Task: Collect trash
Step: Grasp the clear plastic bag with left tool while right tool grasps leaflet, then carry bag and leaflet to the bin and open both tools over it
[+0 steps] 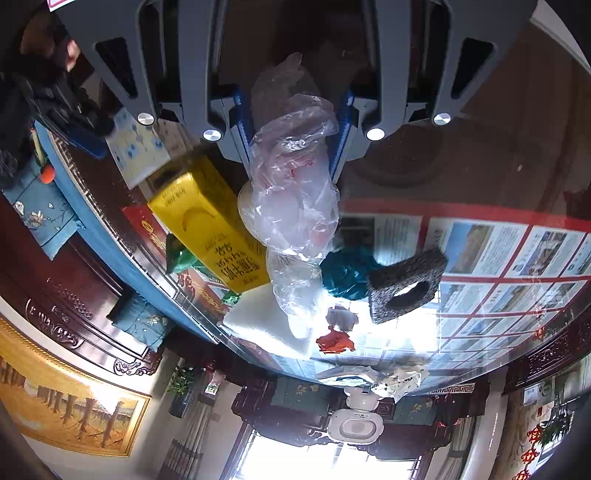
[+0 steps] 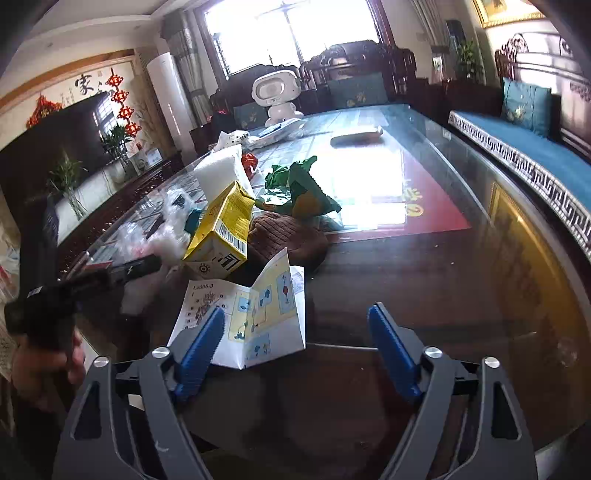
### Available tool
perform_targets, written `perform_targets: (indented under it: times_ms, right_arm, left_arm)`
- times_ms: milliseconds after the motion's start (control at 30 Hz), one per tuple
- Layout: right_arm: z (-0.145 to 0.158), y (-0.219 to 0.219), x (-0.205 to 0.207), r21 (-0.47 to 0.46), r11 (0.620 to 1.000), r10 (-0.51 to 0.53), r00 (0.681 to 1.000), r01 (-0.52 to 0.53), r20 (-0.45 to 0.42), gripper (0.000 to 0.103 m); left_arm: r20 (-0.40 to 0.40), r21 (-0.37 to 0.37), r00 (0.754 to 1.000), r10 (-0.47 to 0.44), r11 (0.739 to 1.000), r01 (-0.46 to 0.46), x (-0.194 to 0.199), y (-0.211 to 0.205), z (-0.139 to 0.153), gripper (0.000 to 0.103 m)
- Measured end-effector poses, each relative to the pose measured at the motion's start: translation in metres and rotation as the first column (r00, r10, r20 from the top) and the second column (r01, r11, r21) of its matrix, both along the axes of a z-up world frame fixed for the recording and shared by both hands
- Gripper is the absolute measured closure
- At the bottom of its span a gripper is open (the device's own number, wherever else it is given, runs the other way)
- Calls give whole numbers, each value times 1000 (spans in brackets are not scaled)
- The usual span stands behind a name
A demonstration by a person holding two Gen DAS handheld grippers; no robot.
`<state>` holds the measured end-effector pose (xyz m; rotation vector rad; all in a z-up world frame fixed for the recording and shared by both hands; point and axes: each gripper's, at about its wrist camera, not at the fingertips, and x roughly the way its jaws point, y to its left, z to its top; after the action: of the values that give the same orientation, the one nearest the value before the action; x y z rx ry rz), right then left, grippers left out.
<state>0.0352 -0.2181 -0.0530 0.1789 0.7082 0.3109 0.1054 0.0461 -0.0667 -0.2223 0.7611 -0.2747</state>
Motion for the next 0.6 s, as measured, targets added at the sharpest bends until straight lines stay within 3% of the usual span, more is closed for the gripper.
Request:
perform_targets:
  times_ms: [133, 200, 267, 400, 433, 600]
  right_arm:
    - [-5, 3, 14, 15, 1000, 16, 999, -15, -41, 38]
    - [-6, 7, 17, 19, 999, 33, 998, -32, -51, 52]
    - [-5, 12, 17, 7, 999, 48, 998, -48, -51, 77]
    - [0, 18, 10, -2, 997, 72, 997, -72, -10, 91]
    - [2, 20, 6, -9, 997, 78, 997, -78, 2, 102]
    - [9, 25, -8, -44, 995, 90, 995, -88, 40, 102]
  left_arm:
    - [2, -20, 1000, -10, 1000, 10, -11, 4, 4, 66]
    - [11, -13, 1000, -15, 1000, 15, -15, 2, 6, 66]
    - [17, -8, 1000, -18, 1000, 18, -19, 2, 7, 66]
    - [29, 7, 999, -24, 1000, 24, -29, 0, 9, 66]
    - [31, 10, 999, -26, 1000, 26, -31, -1, 9, 66]
    - [37, 0, 998, -45, 999, 45, -47, 0, 14, 66]
